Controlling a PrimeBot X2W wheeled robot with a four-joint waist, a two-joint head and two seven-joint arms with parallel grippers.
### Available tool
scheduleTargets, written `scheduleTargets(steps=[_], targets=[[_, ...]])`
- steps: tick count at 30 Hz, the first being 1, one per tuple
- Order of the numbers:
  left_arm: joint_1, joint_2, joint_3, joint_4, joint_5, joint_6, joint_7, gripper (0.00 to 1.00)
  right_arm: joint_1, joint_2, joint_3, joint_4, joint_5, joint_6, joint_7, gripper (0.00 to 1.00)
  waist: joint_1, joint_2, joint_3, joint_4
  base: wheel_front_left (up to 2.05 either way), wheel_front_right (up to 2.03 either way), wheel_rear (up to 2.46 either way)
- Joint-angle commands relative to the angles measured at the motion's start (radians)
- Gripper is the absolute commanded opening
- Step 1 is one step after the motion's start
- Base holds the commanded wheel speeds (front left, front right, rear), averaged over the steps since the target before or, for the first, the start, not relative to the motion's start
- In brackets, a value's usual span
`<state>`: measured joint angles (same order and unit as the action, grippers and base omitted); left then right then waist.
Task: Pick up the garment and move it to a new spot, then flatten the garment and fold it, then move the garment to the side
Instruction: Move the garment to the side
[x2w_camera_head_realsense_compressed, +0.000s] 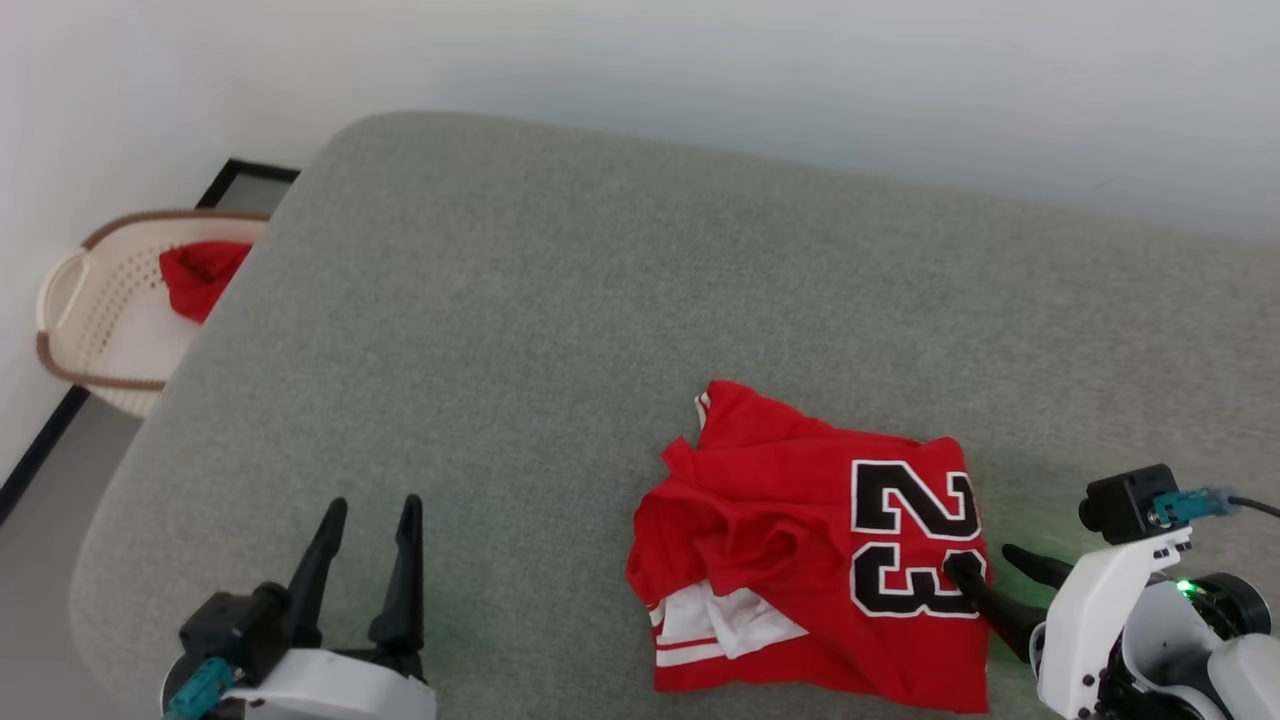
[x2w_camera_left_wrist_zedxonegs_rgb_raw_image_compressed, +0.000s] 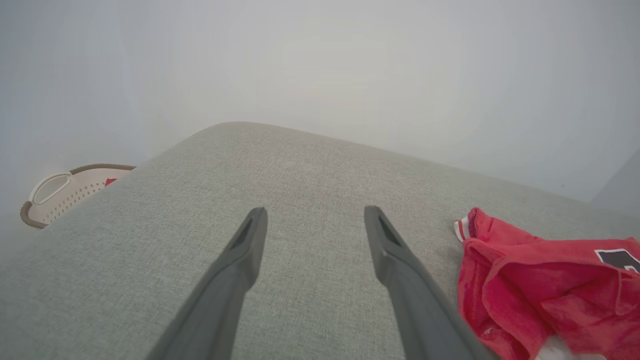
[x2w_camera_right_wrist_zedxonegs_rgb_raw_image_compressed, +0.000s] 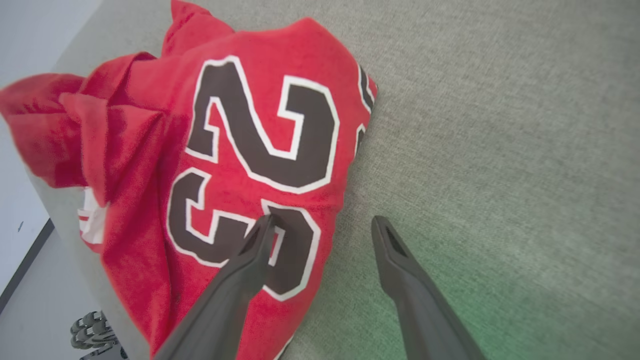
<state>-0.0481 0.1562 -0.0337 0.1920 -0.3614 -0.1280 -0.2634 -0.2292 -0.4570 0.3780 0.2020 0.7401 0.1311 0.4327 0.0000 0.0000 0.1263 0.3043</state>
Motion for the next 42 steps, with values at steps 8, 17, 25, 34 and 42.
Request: scheduleTargets(steps=[8,17,25,34,42], targets=[[-0.037,-0.020,-0.011,0.007,-0.008,-0.004,0.000,1.00,-0.035,0.045,0.004,0.070,0.026,-0.001,0.100,1.00,0.0000,0.0000,0.058,0.029,0.00,0.00,0.00],[-0.052,-0.025,-0.019,0.022,-0.016,-0.004,0.000,1.00,-0.070,0.070,0.046,0.152,0.004,-0.001,0.192,0.00,0.0000,0.0000,0.063,0.036,0.00,0.00,0.00],[-0.051,-0.021,-0.014,0.033,-0.025,-0.003,0.000,1.00,-0.099,0.053,0.051,0.144,0.024,-0.001,0.205,0.00,0.0000,0.0000,0.052,0.034,0.00,0.00,0.00],[-0.042,-0.015,-0.009,0.030,-0.028,-0.003,0.000,1.00,-0.160,-0.001,0.030,0.067,0.020,-0.001,0.186,0.00,0.0000,0.0000,0.029,0.003,0.00,0.00,0.00],[-0.047,-0.008,-0.013,0.034,-0.023,-0.003,0.000,1.00,-0.204,-0.049,0.030,-0.004,0.013,-0.001,0.210,0.00,0.0000,0.0000,0.006,-0.042,0.00,0.00,0.00]])
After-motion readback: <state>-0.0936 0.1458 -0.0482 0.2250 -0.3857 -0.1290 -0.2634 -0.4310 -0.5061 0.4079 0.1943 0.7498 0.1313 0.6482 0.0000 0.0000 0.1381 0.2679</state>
